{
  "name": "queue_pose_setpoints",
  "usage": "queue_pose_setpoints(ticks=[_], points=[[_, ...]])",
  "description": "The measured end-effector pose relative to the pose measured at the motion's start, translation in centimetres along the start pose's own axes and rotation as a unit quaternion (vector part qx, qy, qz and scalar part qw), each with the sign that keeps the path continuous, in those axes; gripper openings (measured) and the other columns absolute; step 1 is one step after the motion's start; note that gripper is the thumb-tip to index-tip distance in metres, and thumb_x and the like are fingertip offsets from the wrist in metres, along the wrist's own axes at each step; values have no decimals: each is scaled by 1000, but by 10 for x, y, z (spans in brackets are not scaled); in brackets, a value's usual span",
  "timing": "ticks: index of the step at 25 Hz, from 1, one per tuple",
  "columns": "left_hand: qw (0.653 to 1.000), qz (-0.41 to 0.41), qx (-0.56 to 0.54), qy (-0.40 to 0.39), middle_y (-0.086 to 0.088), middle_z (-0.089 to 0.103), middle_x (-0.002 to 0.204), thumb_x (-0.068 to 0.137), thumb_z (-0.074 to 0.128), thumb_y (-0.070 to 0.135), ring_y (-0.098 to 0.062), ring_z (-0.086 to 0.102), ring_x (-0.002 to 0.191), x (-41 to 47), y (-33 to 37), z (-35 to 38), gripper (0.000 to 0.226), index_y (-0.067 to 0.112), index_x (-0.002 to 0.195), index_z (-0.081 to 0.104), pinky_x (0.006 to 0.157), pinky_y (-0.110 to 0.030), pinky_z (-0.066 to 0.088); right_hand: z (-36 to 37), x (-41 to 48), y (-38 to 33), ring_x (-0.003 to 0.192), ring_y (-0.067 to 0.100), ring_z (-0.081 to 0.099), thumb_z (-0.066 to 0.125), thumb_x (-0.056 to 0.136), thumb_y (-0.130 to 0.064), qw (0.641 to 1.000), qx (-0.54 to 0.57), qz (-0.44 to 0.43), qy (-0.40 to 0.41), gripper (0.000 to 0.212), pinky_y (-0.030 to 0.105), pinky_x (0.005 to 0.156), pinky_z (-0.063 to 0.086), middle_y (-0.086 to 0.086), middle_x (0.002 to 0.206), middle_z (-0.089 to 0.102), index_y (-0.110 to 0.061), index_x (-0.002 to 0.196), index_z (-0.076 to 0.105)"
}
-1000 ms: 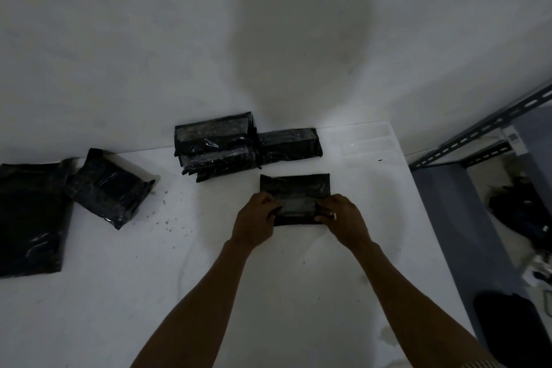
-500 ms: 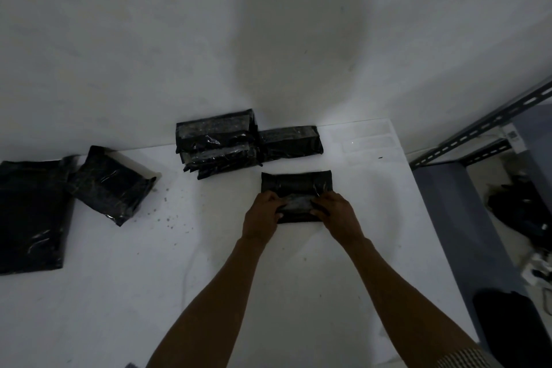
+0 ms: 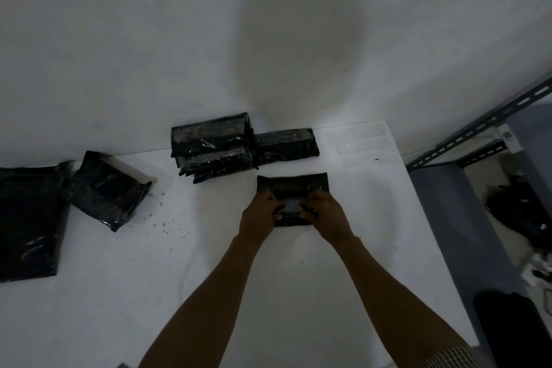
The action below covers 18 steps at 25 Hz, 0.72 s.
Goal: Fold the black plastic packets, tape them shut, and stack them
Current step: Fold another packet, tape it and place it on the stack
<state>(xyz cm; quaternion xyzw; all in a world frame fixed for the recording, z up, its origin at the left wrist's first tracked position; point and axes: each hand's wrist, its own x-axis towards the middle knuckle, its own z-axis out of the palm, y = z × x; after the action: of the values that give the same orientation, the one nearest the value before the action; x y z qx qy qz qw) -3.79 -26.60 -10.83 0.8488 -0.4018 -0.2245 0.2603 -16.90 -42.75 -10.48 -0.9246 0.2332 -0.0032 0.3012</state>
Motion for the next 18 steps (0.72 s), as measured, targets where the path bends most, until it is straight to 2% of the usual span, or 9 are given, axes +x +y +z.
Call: queue_pose_setpoints(ticks=[6,9,11,13,16,18], points=[[999,23,-34,-2,-10,56,113,80,71,2,-23,53,104,0,-9,-3,42,12,121,68,86,-25,45,-8,-7,8,95,27,62,78,82,-20,1000,-10,10,7,27,33,80,53,11,110,66,-7,105,74],[999,35,-25,14,-10,57,109,82,74,14,-21,52,100,1,-3,-3,31,10,112,69,82,-26,45,-9,-2,-2,88,20,59,82,77,-29,998,-24,-15,51,27,29,69,53,7,99,66,-10,94,74],[999,29,-16,23,-10,58,107,83,74,20,-22,51,99,4,1,1,25,9,105,69,81,-32,48,-1,5,-13,84,22,57,81,78,-30,998,-25,-22,60,24,34,60,53,7,94,64,-12,90,72],[1000,16,-7,21,-10,59,107,84,71,17,-23,52,99,4,1,7,22,9,105,69,80,-38,52,8,9,-13,86,26,56,80,79,-29,998,-35,-22,43,23,41,56,53,9,95,62,-11,93,73],[999,26,-9,33,-11,59,105,82,71,10,-26,54,97,2,-8,12,25,8,107,70,76,-39,53,12,8,-3,91,29,57,78,81,-27,998,-37,-27,31,25,46,61,54,11,99,64,-8,97,75],[999,29,-23,35,-12,59,106,81,72,7,-27,53,98,1,-9,11,28,8,109,70,78,-34,50,10,6,1,92,32,59,79,80,-23,999,-25,-26,40,25,47,67,55,14,102,65,-6,98,74]])
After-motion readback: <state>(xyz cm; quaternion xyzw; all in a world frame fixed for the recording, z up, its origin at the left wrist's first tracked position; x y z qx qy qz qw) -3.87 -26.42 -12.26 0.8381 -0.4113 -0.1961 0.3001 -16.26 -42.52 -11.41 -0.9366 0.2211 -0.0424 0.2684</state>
